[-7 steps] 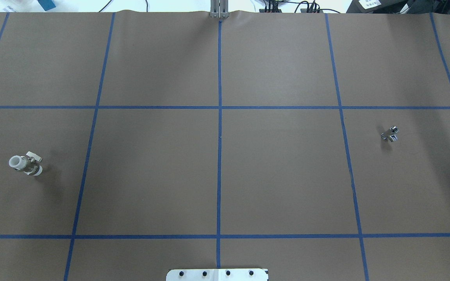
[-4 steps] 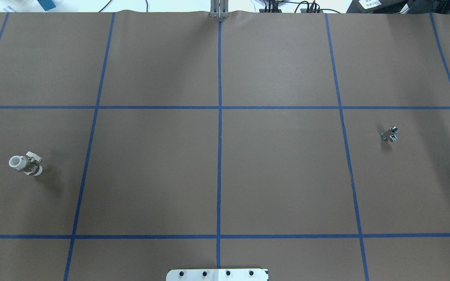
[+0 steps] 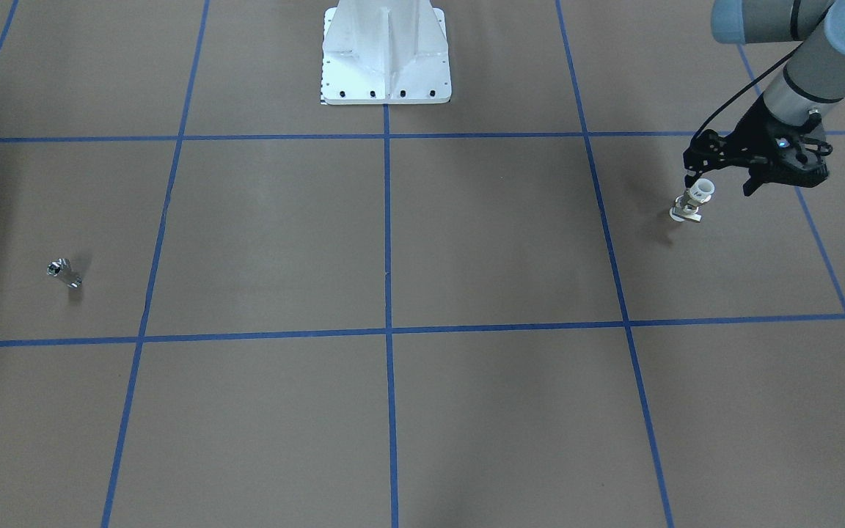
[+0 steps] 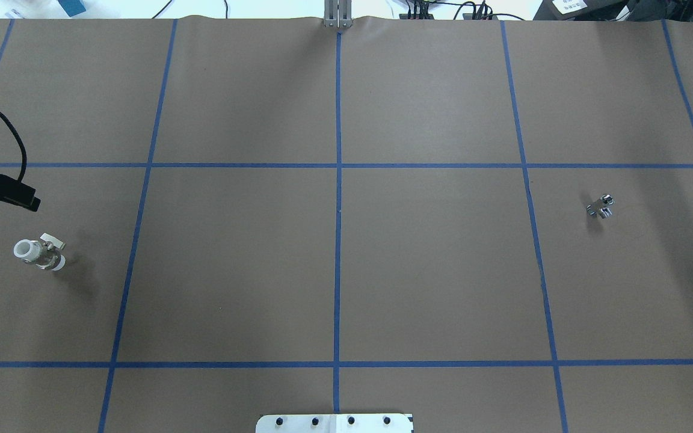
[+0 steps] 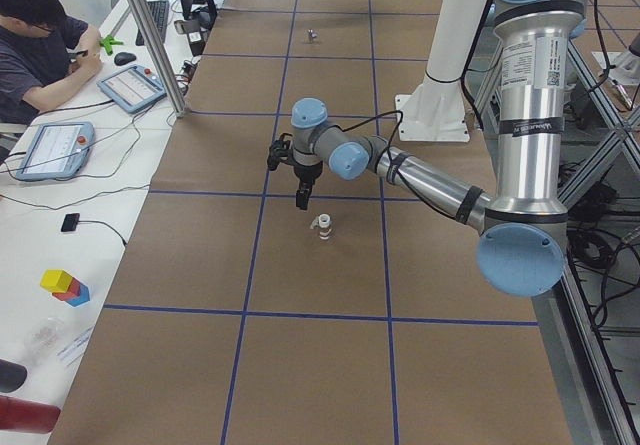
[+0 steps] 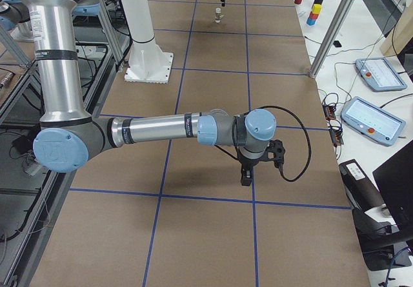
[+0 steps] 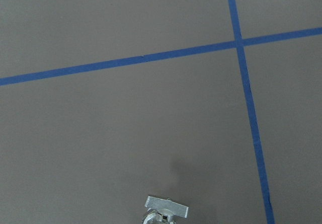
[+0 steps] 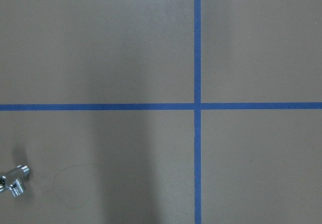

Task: Assemble PPR valve and pipe with both arms
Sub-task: 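Lower the left gripper onto the white pipe fitting and grasp it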

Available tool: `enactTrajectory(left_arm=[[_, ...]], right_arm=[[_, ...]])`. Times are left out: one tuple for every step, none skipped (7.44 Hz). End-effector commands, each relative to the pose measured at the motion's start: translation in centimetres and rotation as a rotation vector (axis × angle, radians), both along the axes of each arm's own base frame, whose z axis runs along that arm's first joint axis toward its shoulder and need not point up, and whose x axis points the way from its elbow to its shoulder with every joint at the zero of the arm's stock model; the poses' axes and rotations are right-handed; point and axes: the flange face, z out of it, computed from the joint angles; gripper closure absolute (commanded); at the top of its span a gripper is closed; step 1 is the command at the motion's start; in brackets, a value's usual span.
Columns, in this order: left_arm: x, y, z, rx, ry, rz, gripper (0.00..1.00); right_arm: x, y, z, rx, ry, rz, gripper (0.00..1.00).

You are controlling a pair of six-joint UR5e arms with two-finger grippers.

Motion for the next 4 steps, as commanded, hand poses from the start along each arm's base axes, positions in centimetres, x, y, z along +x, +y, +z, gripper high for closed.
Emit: enactTrajectory(left_arm=[[1.0,0.5,1.4,-0.005,-0.028,0.016,0.00],[1.1,0.4,2.3,-0.018,-0.039,0.017,0.00],[1.2,0.2,3.4,-0.034,-0.049,0.018,0.00],[1.2,0.3,4.5,-0.043,-0.057,0.020,0.00]], right_arm=[[-0.2,0.0,0.2,-0.008,-0.024,0.000,0.00],[-0.2,0.0,0.2,-0.011,-0.026,0.001,0.00],[-0.2,0.0,0.2,-0.011,-0.026,0.001,0.00],[-0.2,0.1,0.3,-0.014,-0.026,0.001,0.00]])
